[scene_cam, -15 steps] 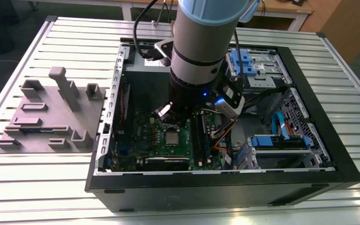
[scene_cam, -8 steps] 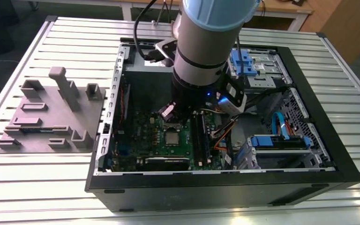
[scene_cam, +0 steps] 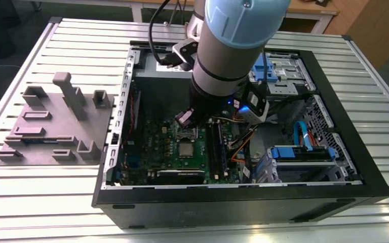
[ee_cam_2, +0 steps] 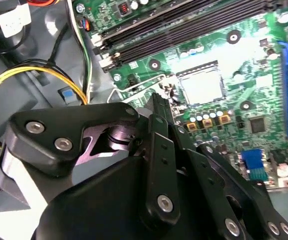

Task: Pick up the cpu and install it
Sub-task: 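Close the cpu cover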

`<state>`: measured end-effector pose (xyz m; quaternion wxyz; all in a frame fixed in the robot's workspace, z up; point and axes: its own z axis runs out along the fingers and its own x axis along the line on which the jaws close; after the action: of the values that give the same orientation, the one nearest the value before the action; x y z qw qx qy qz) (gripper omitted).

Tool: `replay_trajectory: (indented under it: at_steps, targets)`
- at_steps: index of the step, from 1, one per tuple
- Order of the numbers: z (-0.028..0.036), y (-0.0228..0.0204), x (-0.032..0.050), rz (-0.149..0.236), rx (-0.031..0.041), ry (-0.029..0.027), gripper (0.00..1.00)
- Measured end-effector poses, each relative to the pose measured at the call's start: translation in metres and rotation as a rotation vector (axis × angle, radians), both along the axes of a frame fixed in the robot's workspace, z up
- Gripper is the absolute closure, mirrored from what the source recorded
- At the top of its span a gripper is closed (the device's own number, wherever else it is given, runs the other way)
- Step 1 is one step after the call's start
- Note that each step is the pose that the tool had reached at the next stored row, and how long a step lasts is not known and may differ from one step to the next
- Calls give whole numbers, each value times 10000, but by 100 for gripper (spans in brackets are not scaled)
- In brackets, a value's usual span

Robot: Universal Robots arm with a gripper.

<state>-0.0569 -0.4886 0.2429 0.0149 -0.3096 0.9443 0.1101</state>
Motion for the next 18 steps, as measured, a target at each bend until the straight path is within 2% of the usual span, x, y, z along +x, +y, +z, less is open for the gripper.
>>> replay_trajectory:
  at_steps: [1,3,18]
  targets:
    - [-15,0,0,2,41,0,90]
    - [-38,0,0,10,65,0,90]
    - [-52,0,0,12,64,1,90]
